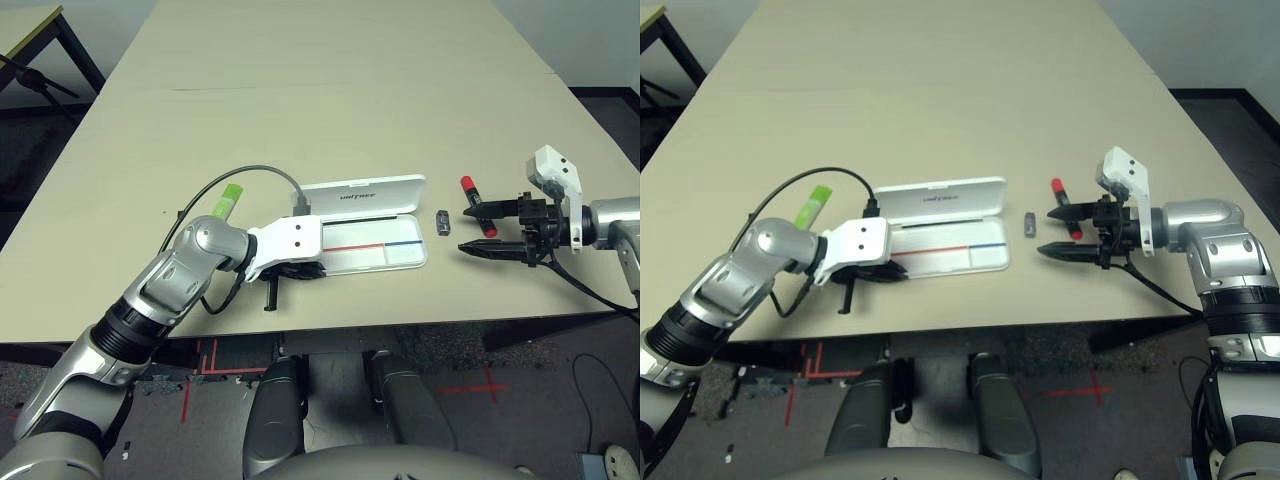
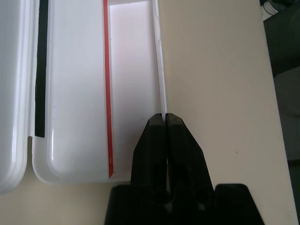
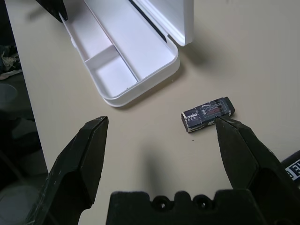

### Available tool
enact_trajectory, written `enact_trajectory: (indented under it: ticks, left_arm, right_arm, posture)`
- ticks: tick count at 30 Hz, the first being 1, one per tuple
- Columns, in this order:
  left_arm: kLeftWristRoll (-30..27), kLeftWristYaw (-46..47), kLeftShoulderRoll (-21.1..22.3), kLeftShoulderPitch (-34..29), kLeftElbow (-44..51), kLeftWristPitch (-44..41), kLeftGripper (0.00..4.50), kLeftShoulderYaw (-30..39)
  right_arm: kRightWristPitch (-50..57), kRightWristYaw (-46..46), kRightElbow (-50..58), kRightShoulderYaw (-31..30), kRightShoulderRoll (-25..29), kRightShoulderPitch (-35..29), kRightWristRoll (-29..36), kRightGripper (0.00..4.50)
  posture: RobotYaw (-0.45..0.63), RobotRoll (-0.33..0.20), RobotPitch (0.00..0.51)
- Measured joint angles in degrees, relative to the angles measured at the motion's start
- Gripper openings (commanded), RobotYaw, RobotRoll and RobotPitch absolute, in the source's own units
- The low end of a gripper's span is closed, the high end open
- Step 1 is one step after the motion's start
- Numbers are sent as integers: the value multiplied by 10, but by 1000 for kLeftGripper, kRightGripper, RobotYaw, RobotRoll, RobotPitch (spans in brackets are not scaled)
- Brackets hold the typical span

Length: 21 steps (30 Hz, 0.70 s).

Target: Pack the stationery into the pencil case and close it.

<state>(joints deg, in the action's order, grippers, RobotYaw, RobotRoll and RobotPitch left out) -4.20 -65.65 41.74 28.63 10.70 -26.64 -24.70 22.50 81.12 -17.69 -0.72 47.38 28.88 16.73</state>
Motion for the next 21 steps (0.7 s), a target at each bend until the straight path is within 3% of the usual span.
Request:
enact_trajectory:
  ticks: [3,12,21]
  left_arm:
    - [2,0,1,0,-1,5,1013,0]
    - [1,-2,24,-5,13,13,4486,22]
    - [-44,-7,48,-55,77,29,4486,110]
  right_arm:
    - [0,0,0,-5,0,0,0,4500]
    - [-5,-2,0,-9,-3,0,0,4500]
    - [-11,-1,-1,-9,-5,0,0,4500]
  posture:
    - [-43,0,178]
    - [-35,0,175]
    - [-14,0,161]
